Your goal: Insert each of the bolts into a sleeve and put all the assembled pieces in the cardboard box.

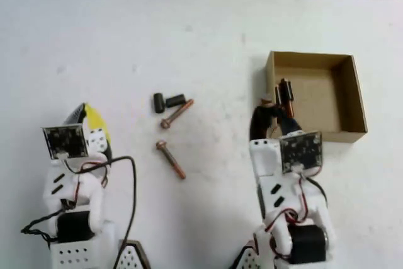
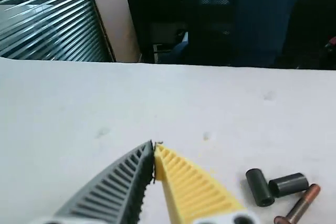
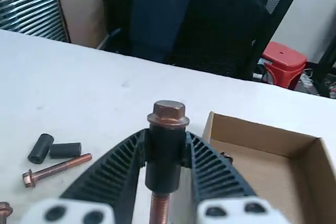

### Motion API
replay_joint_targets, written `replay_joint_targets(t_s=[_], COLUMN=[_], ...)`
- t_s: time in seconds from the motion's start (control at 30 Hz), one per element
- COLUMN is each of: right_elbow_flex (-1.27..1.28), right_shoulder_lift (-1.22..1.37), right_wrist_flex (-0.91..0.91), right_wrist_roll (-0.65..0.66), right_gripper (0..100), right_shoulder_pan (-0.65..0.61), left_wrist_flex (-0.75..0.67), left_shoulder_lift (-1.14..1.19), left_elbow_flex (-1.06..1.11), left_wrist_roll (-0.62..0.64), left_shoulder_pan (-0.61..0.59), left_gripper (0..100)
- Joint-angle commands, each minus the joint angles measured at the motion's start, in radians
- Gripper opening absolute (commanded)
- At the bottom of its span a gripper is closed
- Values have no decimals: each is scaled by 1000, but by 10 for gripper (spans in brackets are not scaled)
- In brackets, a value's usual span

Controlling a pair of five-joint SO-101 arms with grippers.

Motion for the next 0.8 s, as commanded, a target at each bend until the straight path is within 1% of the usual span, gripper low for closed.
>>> replay_joint_targets(t_s=[0.0,0.1,0.3,0.4,0.53,0.77], right_elbow_flex=[-135,-196,-331,-404,-509,-712], right_shoulder_lift=[5,91,384,521,688,1024], right_wrist_flex=[39,59,62,59,59,62], right_wrist_roll=[58,63,58,63,64,66], right_gripper=[17,17,17,17,17,17], right_shoulder_pan=[51,82,111,131,180,274], left_wrist_flex=[2,2,5,52,68,66], left_shoulder_lift=[-10,-10,-10,-10,-10,-10], left_elbow_flex=[5,15,68,68,66,66], left_wrist_roll=[-20,-18,-21,-25,-25,-25], left_shoulder_pan=[-15,-10,1,33,65,61], left_gripper=[42,42,42,42,42,42])
